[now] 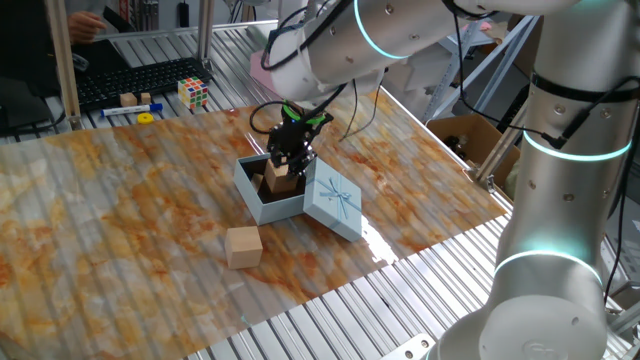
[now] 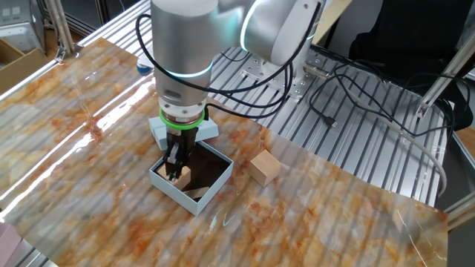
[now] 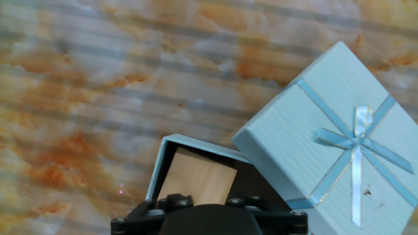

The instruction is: Take everything out of the gift box

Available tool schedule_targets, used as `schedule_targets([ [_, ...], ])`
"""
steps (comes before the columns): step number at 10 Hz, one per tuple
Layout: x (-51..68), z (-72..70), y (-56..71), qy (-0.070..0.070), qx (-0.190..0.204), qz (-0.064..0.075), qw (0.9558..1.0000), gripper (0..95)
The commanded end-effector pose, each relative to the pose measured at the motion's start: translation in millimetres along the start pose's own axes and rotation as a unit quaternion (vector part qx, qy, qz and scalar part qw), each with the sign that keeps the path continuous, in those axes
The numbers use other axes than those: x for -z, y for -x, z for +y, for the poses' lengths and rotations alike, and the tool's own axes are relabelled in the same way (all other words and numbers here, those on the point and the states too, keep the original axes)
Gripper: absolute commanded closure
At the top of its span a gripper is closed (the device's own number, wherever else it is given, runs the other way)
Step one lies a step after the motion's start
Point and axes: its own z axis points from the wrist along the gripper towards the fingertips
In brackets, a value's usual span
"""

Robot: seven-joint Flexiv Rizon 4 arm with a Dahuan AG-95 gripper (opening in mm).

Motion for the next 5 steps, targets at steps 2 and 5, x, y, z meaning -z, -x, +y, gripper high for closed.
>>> schedule_targets([
  [2, 0.2, 2.5, -0.2, -0.009, 0.002, 0.008, 0.9999, 95.0],
  [5, 0.2, 2.5, -0.2, -0.009, 0.002, 0.008, 0.9999, 95.0],
])
